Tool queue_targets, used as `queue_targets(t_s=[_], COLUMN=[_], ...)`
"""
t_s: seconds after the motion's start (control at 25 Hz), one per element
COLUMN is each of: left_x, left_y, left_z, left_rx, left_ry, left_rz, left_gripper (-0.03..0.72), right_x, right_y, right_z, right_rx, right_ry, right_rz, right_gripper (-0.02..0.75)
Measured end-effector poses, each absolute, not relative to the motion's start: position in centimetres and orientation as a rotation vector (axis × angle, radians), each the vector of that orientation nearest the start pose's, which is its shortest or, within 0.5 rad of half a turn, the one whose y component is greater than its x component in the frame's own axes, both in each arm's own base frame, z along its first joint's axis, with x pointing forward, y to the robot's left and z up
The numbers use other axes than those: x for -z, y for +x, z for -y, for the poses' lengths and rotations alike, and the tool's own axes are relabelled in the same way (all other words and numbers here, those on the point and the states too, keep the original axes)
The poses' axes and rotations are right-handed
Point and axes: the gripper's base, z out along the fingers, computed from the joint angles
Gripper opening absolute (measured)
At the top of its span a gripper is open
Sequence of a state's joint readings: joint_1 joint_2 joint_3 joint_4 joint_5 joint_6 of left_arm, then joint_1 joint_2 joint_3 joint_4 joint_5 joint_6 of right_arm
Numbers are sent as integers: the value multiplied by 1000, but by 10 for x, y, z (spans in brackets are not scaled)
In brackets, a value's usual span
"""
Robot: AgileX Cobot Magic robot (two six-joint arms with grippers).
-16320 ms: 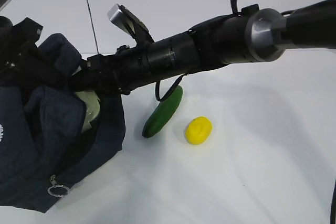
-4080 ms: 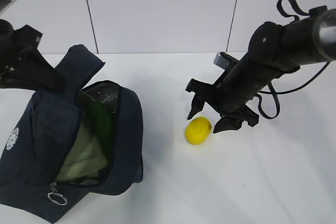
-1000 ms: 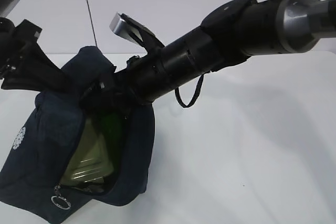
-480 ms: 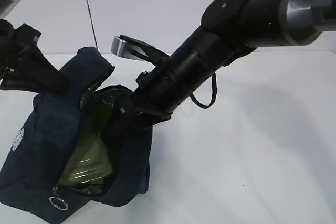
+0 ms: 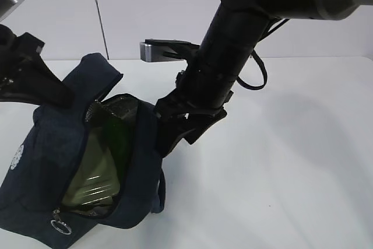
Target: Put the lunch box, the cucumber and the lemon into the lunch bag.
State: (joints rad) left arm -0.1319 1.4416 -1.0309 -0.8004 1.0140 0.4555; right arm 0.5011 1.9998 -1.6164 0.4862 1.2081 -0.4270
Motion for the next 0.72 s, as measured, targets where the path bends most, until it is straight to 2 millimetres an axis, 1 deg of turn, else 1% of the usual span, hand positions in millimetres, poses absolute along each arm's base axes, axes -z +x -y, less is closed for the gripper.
queue_targets(t_s=[0.12,0.28,0.52,0.64,0.72], left_x=[-283,-283,-283,-283,-283], left_y=[266,267,267,267,267], left_z=[91,91,91,91,91], left_rx=[937,930,928,928,928], left_ry=[300,293,292,292,292], left_rz=[-2632,-2625,-2623,-2623,-2623], left_gripper=[-6,-6,-6,-6,-6], right_x=[-229,-230,-232,-245,-262], right_y=[340,342,342,343,344], right_z=[-229,-231,-230,-222,-210], right_rx=[-680,-689,-694,-671,-642], right_ry=[-1098,-1052,-1046,-1033,-1005], right_rz=[-2809,-2793,-2789,-2752,-2706], right_gripper=[510,473,463,463,459])
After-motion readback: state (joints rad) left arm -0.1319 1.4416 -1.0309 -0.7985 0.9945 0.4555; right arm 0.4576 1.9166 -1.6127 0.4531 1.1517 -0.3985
